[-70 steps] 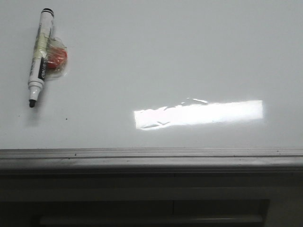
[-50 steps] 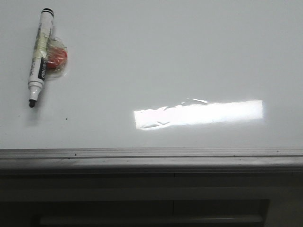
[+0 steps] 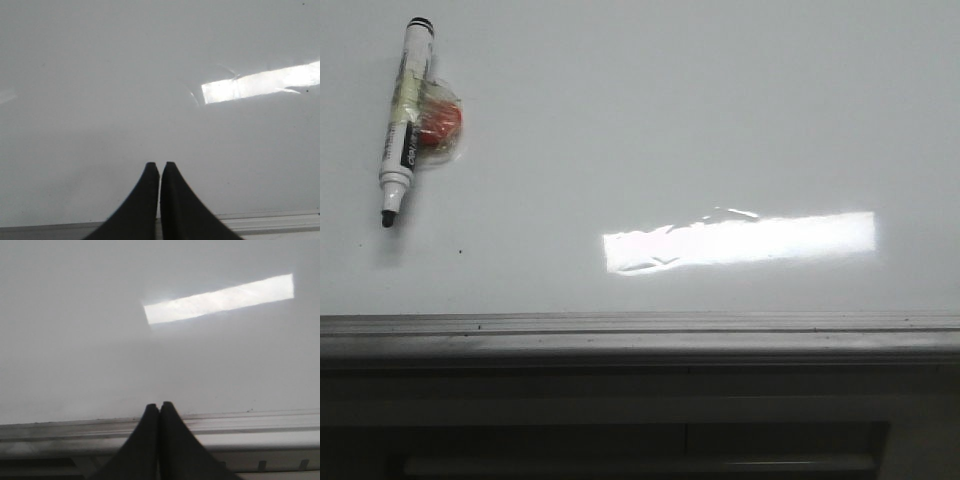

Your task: Write number 0 on whiteboard

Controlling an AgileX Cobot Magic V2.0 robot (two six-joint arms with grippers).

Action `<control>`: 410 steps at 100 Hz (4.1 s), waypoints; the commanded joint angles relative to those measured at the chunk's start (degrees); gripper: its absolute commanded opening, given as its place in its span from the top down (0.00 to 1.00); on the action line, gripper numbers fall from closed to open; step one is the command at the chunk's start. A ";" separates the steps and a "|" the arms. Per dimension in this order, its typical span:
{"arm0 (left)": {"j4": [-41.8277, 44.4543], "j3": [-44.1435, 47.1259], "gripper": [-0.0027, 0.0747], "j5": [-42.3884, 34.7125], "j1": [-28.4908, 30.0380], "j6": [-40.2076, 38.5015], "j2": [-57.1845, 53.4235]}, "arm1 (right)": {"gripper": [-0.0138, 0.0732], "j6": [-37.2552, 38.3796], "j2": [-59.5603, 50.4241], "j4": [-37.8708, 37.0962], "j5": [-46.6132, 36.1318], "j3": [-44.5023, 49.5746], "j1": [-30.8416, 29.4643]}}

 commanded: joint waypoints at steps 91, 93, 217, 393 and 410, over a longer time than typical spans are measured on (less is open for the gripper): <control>-28.76 1.83 0.99 -12.62 0.11 -0.88 -1.56 | 0.92 4.14 -1.08 -31.26 -46.23 0.63 -0.30; -31.50 1.83 0.99 -13.38 0.11 -0.88 -1.56 | 0.92 4.82 -1.08 -31.26 -47.81 0.63 -0.30; -32.07 -47.51 0.61 30.24 -17.59 18.04 46.39 | 0.33 19.73 29.76 -18.15 7.21 -32.43 28.57; -8.33 -59.03 0.99 34.23 -53.95 43.71 59.46 | 0.33 -8.81 54.76 -14.93 11.66 -55.92 69.24; -8.20 -59.03 0.99 33.67 -58.31 46.49 59.24 | 0.33 -8.81 57.92 -15.99 8.77 -57.41 68.81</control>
